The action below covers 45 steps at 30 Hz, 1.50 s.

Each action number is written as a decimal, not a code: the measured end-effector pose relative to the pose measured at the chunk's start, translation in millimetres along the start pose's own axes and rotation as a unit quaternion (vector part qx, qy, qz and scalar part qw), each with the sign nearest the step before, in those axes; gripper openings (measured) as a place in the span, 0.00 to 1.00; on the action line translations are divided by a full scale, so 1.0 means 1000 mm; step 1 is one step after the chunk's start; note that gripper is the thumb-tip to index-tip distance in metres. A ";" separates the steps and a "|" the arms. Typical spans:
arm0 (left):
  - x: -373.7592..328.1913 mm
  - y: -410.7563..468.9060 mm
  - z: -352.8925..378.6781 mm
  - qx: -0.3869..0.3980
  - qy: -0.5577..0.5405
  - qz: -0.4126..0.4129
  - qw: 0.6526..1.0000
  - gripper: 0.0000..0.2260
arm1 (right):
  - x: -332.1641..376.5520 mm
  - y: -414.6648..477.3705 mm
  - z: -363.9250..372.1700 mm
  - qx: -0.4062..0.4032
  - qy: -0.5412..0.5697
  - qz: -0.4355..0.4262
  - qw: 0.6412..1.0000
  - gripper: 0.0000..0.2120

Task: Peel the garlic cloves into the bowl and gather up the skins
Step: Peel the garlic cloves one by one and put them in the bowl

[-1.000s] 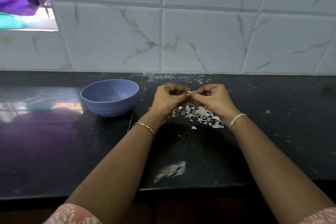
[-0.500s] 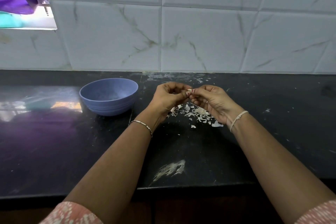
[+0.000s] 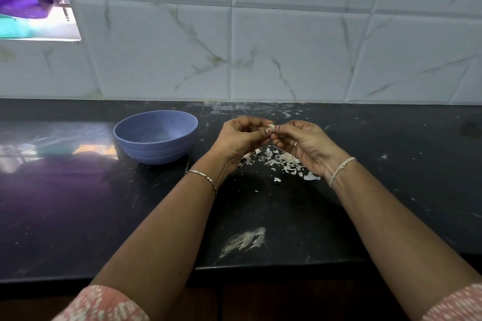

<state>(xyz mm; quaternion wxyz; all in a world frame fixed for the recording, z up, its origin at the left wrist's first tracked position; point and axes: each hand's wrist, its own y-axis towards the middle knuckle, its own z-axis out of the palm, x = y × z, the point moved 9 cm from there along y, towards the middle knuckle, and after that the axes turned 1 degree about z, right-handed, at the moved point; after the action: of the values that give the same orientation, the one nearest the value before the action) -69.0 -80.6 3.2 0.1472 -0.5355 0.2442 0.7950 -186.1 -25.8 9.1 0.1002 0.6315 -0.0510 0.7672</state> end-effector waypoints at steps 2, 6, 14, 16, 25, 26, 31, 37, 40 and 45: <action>0.000 0.000 0.000 0.000 -0.013 -0.002 1.000 0.06 | 0.000 0.000 0.000 0.000 0.000 -0.002 1.000 0.05; 0.001 -0.001 0.000 0.003 -0.044 -0.016 0.999 0.06 | 0.000 0.001 0.000 -0.004 -0.012 -0.011 1.000 0.05; 0.005 0.000 -0.004 -0.047 0.046 -0.006 0.998 0.05 | 0.016 -0.001 -0.009 -0.082 -0.128 -0.113 0.982 0.05; 0.002 0.000 -0.005 -0.066 0.105 0.014 0.992 0.04 | 0.018 0.000 -0.010 -0.096 -0.157 -0.134 0.974 0.05; -0.006 0.002 -0.005 -0.119 0.224 0.060 0.965 0.05 | 0.024 0.002 -0.013 -0.132 -0.224 -0.187 0.947 0.02; -0.004 0.003 -0.005 -0.113 0.227 0.056 0.966 0.06 | 0.024 0.002 -0.013 -0.132 -0.225 -0.186 0.947 0.03; -0.004 0.004 0.003 -0.078 0.275 0.060 0.956 0.07 | 0.024 0.003 -0.015 -0.127 -0.220 -0.177 0.951 0.02; -0.010 0.001 0.003 -0.086 0.279 0.070 0.954 0.07 | 0.028 0.000 -0.014 -0.114 -0.212 -0.178 0.954 0.02; -0.012 0.000 0.003 -0.084 0.279 0.070 0.954 0.07 | 0.029 0.001 -0.015 -0.117 -0.236 -0.187 0.947 0.03; -0.012 0.000 0.003 -0.088 0.288 0.067 0.951 0.08 | 0.033 0.002 -0.013 -0.129 -0.293 -0.217 0.922 0.05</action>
<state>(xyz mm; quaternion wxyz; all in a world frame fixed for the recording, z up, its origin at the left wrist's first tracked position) -66.6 -78.6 15.3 -0.0307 -0.7350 0.2402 0.6333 -205.4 -22.1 38.5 0.3257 0.8053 -0.0381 0.4940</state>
